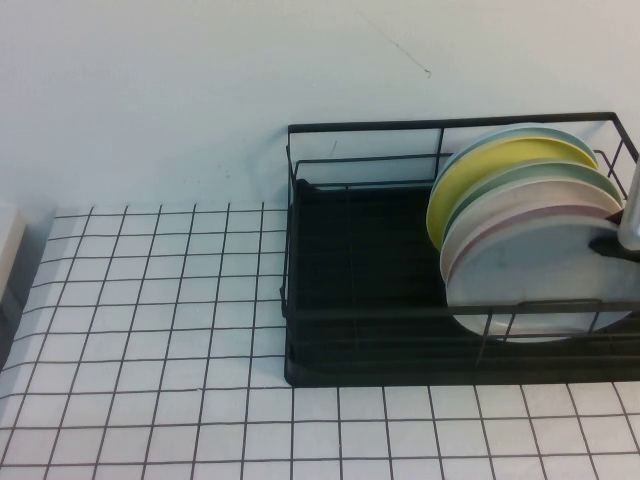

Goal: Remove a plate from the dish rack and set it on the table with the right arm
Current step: Grasp the plate from the shelf, then place the plate from the table

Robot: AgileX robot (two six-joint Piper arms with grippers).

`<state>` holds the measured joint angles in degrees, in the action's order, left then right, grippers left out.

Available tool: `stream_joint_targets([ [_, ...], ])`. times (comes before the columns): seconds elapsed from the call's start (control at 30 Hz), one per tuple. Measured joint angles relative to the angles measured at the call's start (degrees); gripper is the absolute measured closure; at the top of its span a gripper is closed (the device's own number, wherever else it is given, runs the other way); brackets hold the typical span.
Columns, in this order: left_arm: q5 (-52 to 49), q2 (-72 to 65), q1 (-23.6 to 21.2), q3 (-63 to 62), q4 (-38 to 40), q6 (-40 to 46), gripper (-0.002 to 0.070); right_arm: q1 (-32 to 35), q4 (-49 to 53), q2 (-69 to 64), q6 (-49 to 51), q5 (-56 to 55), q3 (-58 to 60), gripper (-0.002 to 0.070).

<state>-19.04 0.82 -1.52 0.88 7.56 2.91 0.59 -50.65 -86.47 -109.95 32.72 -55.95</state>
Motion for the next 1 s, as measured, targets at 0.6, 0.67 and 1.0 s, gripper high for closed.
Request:
stream_joint_targets([
  [0.6, 0.00, 0.00, 0.00, 0.00, 0.00, 0.00, 0.0678, 0.00, -6.30, 16.69, 26.98, 10.04, -4.42, 0.0570],
  [0.67, 0.00, 0.00, 0.00, 0.00, 0.00, 0.00, 0.0678, 0.00, -3.36, 17.60, 35.83, 13.93, -4.51, 0.0570],
  [1.0, 0.00, 0.00, 0.00, 0.00, 0.00, 0.00, 0.0678, 0.00, 19.71, 15.58, 65.58, 26.46, 3.21, 0.0570],
])
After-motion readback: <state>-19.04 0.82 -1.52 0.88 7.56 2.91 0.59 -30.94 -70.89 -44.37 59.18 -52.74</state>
